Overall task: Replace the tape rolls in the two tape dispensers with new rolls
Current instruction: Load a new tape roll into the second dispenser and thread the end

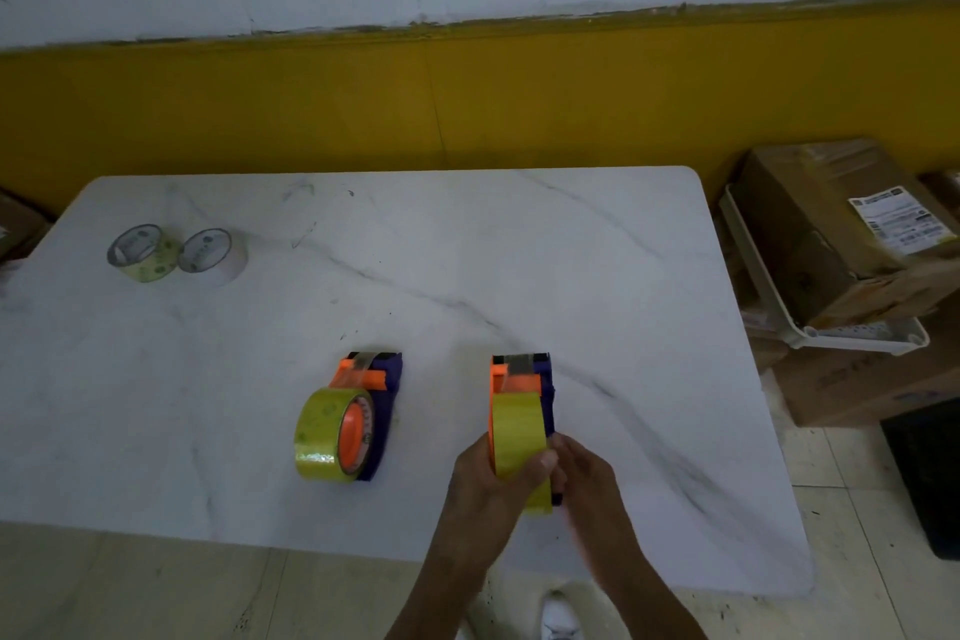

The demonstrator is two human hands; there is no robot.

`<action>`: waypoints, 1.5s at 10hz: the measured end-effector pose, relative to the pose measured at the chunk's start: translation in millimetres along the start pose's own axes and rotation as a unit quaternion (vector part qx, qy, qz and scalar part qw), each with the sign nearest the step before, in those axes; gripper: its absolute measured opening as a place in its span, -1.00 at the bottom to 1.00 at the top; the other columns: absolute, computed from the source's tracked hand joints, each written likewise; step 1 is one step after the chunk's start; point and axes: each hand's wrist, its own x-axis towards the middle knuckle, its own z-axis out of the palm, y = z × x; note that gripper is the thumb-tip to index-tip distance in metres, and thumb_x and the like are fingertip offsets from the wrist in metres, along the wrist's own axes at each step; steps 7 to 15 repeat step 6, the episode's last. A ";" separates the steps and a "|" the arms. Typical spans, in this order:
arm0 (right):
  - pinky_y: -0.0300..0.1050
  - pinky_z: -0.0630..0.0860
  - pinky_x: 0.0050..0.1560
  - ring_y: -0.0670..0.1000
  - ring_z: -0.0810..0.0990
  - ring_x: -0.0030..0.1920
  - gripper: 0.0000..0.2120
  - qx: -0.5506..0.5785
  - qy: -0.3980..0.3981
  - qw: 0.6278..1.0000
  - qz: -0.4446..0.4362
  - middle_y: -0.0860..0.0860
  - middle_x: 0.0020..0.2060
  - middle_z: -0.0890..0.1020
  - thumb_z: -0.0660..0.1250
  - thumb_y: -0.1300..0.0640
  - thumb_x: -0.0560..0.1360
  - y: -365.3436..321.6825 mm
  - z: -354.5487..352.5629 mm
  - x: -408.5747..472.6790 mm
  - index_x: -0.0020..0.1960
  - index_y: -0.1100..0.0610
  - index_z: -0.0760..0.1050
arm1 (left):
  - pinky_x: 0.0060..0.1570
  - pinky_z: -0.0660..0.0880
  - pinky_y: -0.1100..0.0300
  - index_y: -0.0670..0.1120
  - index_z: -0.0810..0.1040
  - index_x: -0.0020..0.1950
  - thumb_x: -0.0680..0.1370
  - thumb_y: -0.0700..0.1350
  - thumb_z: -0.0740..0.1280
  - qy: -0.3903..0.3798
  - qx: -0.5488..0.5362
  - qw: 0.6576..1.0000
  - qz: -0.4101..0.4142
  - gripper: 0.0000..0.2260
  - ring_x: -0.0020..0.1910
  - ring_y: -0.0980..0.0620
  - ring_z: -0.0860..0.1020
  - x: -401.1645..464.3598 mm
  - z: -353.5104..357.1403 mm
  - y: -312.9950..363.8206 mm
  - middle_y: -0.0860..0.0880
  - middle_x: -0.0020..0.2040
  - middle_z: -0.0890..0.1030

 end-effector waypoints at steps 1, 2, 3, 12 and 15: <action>-0.10 0.66 -0.33 0.02 0.68 -0.43 -0.81 -0.253 -0.011 0.967 0.025 0.03 -0.44 0.67 0.29 0.17 0.53 -0.2 -4.1 4.7 -0.26 0.09 0.54 | 0.00 0.64 -0.10 -0.14 0.66 -0.12 0.43 0.01 0.43 -0.004 0.038 0.999 -0.011 -0.78 -0.16 -0.09 0.71 21.4 2.7 -10.8 -0.16 -0.18 0.74; -0.10 0.63 -0.33 0.06 0.64 -0.45 -0.65 -0.409 0.044 0.911 0.016 0.05 -0.42 0.65 0.18 -0.08 0.55 -4.9 -11.8 -5.5 -0.24 0.12 0.54 | 0.06 0.61 -0.16 -0.15 0.66 -0.15 0.42 0.04 0.41 -0.012 0.047 0.998 -0.030 -0.75 -0.13 -0.15 0.70 30.7 6.4 -19.9 -0.18 -0.17 0.73; -0.16 0.40 -0.35 0.03 0.47 -0.37 -0.63 -0.572 0.094 0.812 -0.068 -0.01 -0.38 0.47 0.14 -0.18 0.53 -8.0 -20.7 -7.4 -0.28 0.07 0.42 | 0.07 0.61 -0.14 -0.13 0.66 -0.11 0.40 0.10 0.41 -0.005 0.055 0.998 -0.033 -0.70 -0.12 -0.09 0.70 31.6 10.7 -23.8 -0.16 -0.14 0.74; -0.28 0.38 -0.38 0.00 0.55 -0.24 -0.90 -0.401 0.030 0.912 -0.081 0.04 -0.19 0.62 0.22 0.14 0.51 -0.2 -17.5 2.1 -0.06 0.12 0.51 | -0.10 0.57 0.15 -0.05 0.51 0.09 0.34 0.17 0.46 0.023 0.136 0.984 -0.114 -0.55 -0.08 0.02 0.61 44.4 3.9 -14.5 -0.05 -0.03 0.62; -0.28 0.38 -0.38 0.00 0.55 -0.24 -0.90 -0.401 0.030 0.912 -0.081 0.04 -0.19 0.62 0.22 0.14 0.51 -0.2 -17.5 2.1 -0.06 0.12 0.51 | -0.10 0.57 0.15 -0.05 0.51 0.09 0.34 0.17 0.46 0.023 0.136 0.984 -0.114 -0.55 -0.08 0.02 0.61 44.4 3.9 -14.5 -0.05 -0.03 0.62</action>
